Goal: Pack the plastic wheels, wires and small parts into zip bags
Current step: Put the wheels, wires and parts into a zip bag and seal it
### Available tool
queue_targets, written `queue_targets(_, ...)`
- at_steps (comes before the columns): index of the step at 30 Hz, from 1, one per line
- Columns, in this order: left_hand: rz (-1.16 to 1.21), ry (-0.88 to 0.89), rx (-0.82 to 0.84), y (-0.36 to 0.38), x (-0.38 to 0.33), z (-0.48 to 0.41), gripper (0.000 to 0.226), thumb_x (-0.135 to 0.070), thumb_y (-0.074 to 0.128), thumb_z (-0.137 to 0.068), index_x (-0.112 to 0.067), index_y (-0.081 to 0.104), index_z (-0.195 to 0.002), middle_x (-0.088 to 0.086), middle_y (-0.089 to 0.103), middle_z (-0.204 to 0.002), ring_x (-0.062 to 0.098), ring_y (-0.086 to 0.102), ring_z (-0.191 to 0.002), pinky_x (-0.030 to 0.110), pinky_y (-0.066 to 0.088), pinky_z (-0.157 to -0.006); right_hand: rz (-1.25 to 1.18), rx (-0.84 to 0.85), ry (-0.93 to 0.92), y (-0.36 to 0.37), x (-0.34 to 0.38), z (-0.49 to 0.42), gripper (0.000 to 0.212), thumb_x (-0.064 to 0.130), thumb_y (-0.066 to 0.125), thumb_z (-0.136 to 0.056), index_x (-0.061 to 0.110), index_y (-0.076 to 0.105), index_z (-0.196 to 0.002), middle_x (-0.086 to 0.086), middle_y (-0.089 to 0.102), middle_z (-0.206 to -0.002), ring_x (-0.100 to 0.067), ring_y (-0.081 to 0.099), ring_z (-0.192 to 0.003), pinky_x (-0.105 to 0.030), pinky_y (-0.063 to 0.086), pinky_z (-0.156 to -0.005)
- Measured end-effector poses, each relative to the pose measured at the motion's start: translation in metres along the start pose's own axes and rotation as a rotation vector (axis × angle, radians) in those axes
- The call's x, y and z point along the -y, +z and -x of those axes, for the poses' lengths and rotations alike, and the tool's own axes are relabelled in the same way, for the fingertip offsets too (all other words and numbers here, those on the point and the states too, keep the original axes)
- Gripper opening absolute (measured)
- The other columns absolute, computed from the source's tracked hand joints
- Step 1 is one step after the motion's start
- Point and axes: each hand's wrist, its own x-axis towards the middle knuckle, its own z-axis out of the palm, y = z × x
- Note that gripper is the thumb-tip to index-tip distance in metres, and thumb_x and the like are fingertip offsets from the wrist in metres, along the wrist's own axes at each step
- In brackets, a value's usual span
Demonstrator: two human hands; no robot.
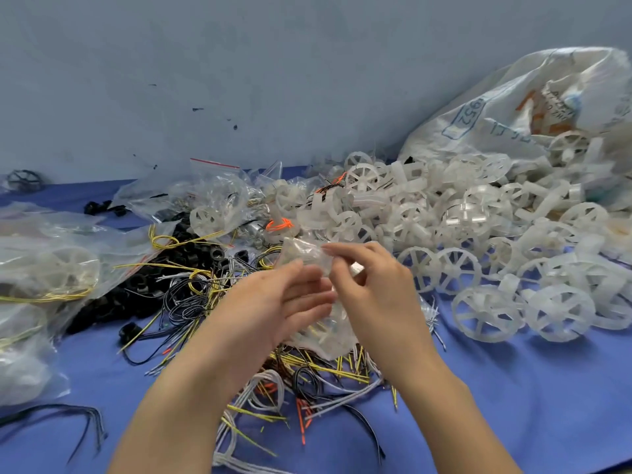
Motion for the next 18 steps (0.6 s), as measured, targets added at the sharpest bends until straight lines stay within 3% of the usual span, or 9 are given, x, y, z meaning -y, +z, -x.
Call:
queue_targets(3,-0.095,0.169,-0.144,-0.020,-0.001,0.006,0.029,-0.025,0.046,-0.102,-0.007,0.069,-0.104,0.010,0.076,-0.093,0.023,0.074,-0.081,0.026,0.059,-0.062,-0.015,-0.138,0.002,-0.003,0.003,-0.001,0.020,0.023,0.058,-0.097,0.029,0.073,-0.109,0.014,0.062,-0.096,0.002,0.060,-0.072,-0.008,0.041,-0.064)
queue_targets(6,-0.426,0.359,-0.412,-0.043,0.010,0.010,0.025,-0.026,0.047,-0.101,-0.021,0.070,-0.093,-0.003,0.074,-0.083,0.011,0.069,-0.063,0.027,0.056,-0.056,-0.048,-0.245,0.012,-0.006,0.006,-0.004,0.021,0.022,0.058,-0.097,0.027,0.073,-0.110,0.011,0.062,-0.098,0.004,0.059,-0.070,-0.008,0.042,-0.063)
queue_targets(8,-0.681,0.427,-0.437,-0.050,0.021,0.011,0.022,-0.032,0.048,-0.098,-0.028,0.069,-0.090,-0.010,0.071,-0.078,0.006,0.065,-0.062,0.029,0.053,-0.060,-0.075,-0.294,0.010,-0.007,0.008,-0.007,0.021,0.023,0.058,-0.097,0.028,0.073,-0.110,0.012,0.062,-0.097,0.002,0.059,-0.068,-0.012,0.044,-0.062)
queue_targets(11,-1.014,0.529,-0.366,-0.052,0.033,0.012,0.016,-0.032,0.051,-0.097,-0.033,0.066,-0.093,-0.017,0.067,-0.080,0.000,0.059,-0.076,0.019,0.046,-0.068,-0.113,-0.325,0.014,-0.008,0.009,-0.010,0.020,0.024,0.058,-0.097,0.030,0.072,-0.110,0.011,0.062,-0.096,0.000,0.057,-0.063,-0.018,0.042,-0.059)
queue_targets(14,-1.264,0.595,-0.359,-0.050,0.038,0.011,0.016,-0.027,0.052,-0.097,-0.029,0.065,-0.105,-0.017,0.064,-0.100,0.010,0.056,-0.098,0.034,0.043,-0.088,-0.130,-0.340,0.026,-0.009,0.009,-0.014,0.020,0.025,0.058,-0.097,0.030,0.072,-0.110,0.015,0.062,-0.097,-0.002,0.058,-0.066,-0.021,0.044,-0.063)
queue_targets(18,-1.510,0.398,-0.388,-0.047,0.037,0.003,0.028,-0.043,0.039,-0.099,-0.034,0.060,-0.115,-0.014,0.061,-0.110,0.015,0.051,-0.107,0.034,0.033,-0.089,-0.116,-0.345,0.032,-0.004,0.011,-0.015,0.021,0.026,0.057,-0.097,0.032,0.073,-0.109,0.014,0.062,-0.099,-0.004,0.058,-0.067,-0.028,0.049,-0.069)
